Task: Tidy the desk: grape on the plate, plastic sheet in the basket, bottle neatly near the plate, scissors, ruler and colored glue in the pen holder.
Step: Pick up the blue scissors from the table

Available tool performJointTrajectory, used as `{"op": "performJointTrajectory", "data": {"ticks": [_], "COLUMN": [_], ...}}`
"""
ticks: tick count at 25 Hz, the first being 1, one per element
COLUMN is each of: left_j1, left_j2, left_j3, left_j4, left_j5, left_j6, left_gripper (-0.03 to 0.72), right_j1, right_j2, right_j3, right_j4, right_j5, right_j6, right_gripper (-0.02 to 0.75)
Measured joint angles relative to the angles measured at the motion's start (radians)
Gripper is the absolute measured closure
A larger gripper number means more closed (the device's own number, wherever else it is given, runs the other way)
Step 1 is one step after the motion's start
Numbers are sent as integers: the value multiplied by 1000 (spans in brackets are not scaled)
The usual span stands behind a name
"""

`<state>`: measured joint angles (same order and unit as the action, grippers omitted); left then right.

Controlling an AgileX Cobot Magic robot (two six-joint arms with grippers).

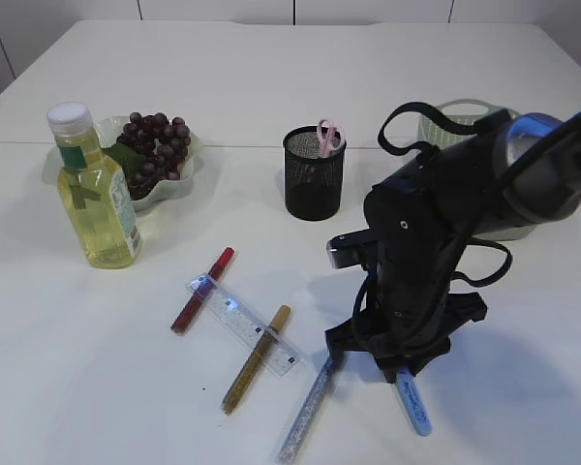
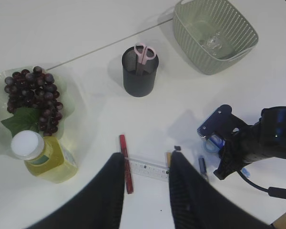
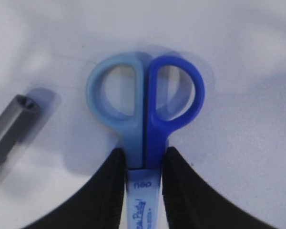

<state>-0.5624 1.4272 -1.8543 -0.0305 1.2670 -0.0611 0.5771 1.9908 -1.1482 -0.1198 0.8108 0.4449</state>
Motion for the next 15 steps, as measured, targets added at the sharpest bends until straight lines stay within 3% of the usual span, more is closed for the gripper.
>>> {"op": "performJointTrajectory", "data": {"ticks": [6, 15], "left_j1": [0, 0], "left_j2": [0, 0], "left_j3": [0, 0], "left_j4": [0, 0], "left_j5": [0, 0], "left_j6": [0, 0], "left_gripper": [446, 446], "right_j1": [0, 0], "right_j2": [0, 0], "right_j3": [0, -2], "right_j4": [5, 9], "right_j5": [0, 2], "right_j6": [0, 0], "right_gripper": [568, 573]}}
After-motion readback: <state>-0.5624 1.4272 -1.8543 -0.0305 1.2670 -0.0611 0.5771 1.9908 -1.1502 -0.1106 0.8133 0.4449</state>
